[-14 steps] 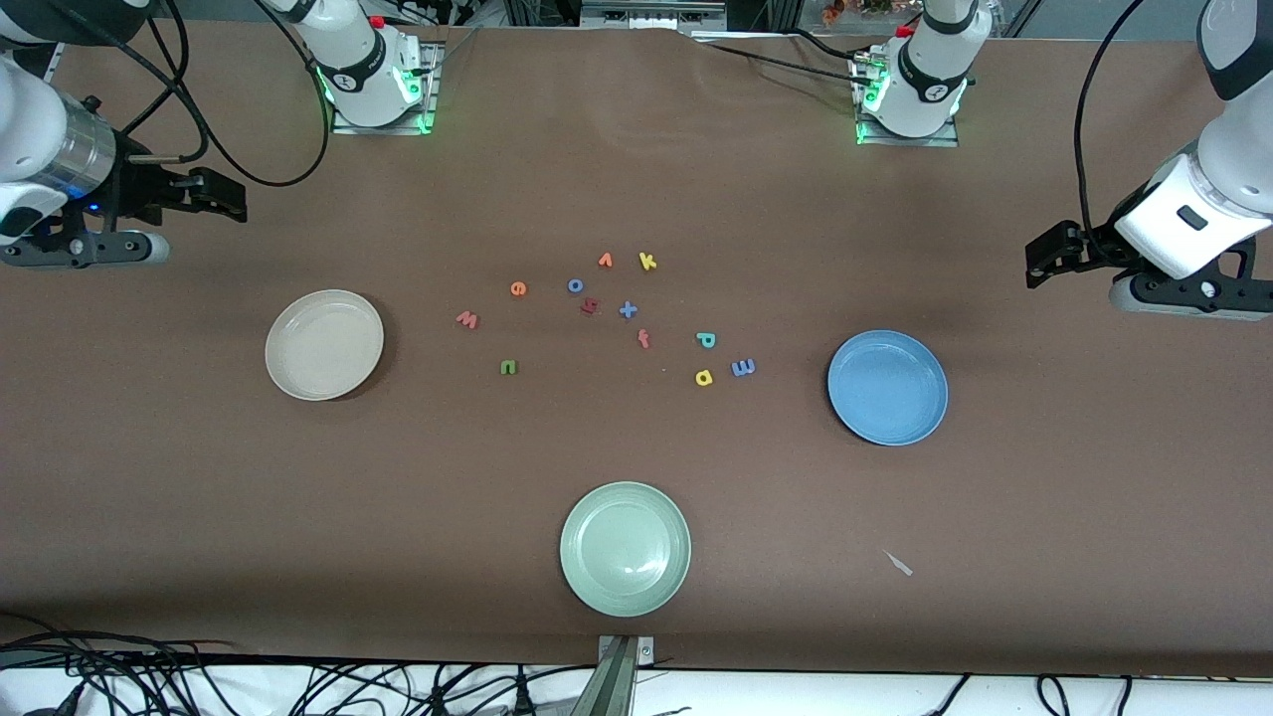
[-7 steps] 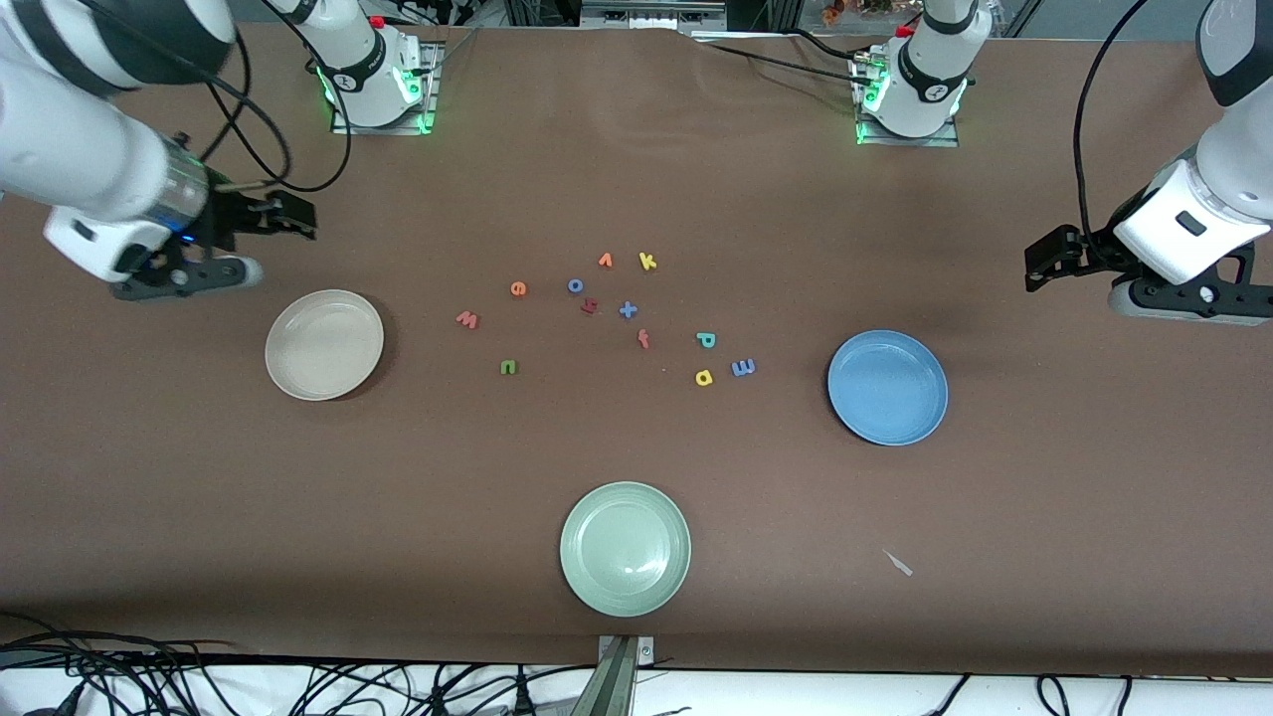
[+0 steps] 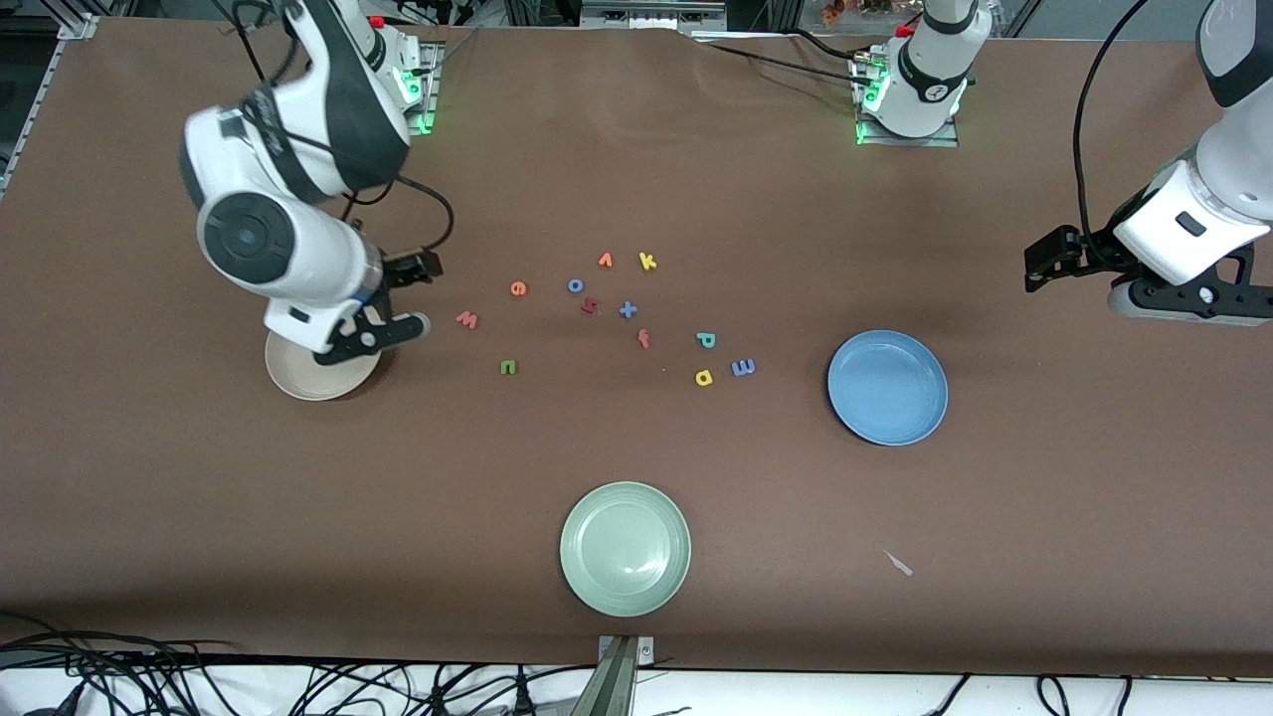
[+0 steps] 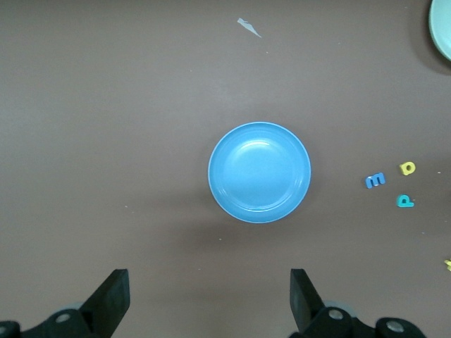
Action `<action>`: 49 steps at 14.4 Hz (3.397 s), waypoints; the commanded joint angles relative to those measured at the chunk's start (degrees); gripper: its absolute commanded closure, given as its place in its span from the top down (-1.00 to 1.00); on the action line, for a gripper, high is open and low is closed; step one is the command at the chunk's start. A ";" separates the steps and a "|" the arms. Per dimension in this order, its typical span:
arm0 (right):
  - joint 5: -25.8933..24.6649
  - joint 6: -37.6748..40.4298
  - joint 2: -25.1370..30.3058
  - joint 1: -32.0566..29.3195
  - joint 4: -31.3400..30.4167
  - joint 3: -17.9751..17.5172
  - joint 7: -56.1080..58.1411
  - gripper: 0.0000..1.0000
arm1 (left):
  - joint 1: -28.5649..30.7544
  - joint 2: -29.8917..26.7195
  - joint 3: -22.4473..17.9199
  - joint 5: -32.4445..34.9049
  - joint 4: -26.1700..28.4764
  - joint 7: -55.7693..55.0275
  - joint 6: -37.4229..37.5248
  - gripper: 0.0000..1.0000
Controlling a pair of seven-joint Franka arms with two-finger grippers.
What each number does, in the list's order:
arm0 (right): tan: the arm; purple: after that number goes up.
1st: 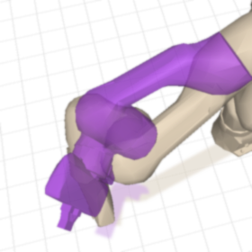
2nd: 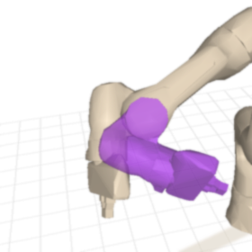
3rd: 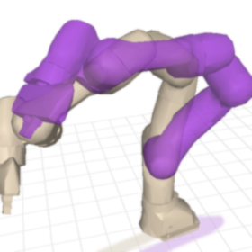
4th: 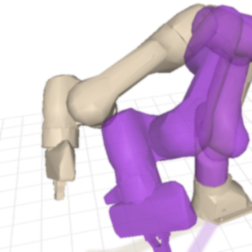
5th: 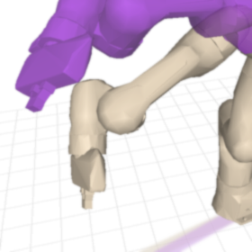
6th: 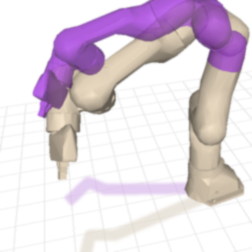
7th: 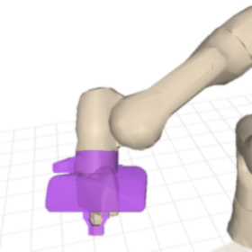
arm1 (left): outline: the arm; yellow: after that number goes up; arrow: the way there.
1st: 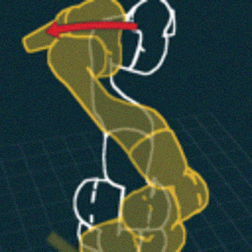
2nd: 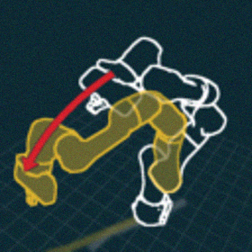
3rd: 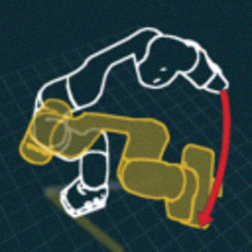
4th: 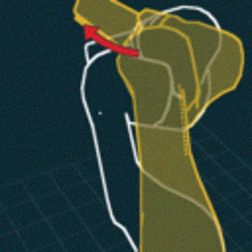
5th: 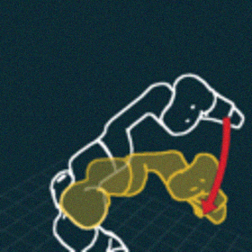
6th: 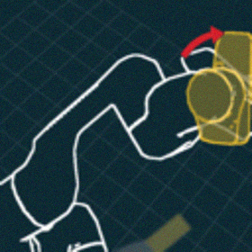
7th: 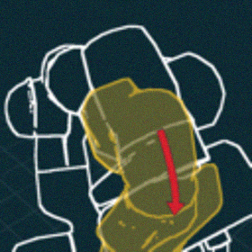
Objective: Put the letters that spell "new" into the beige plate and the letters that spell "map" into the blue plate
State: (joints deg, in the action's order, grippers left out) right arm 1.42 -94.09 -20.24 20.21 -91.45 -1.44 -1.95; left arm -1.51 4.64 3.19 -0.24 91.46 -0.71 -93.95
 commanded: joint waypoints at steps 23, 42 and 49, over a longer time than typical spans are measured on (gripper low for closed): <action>-6.08 -57.43 1.61 1.23 -40.56 -1.55 31.49 1.00 | -18.88 29.36 1.47 -4.50 -1.81 11.87 -16.34 1.00; -13.20 -58.40 -2.52 2.91 -40.21 -1.55 31.93 -0.48 | -25.48 38.16 1.38 -2.05 1.00 28.92 -29.97 1.00; -12.59 -51.76 -1.12 2.38 -36.44 -1.02 31.66 -1.00 | -25.83 38.08 1.29 1.29 3.73 28.22 -34.90 0.96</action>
State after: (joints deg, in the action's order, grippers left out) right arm -11.03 -150.60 -22.23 22.79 -130.43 -2.83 29.55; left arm -26.55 43.29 5.27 -0.85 94.13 27.27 -127.71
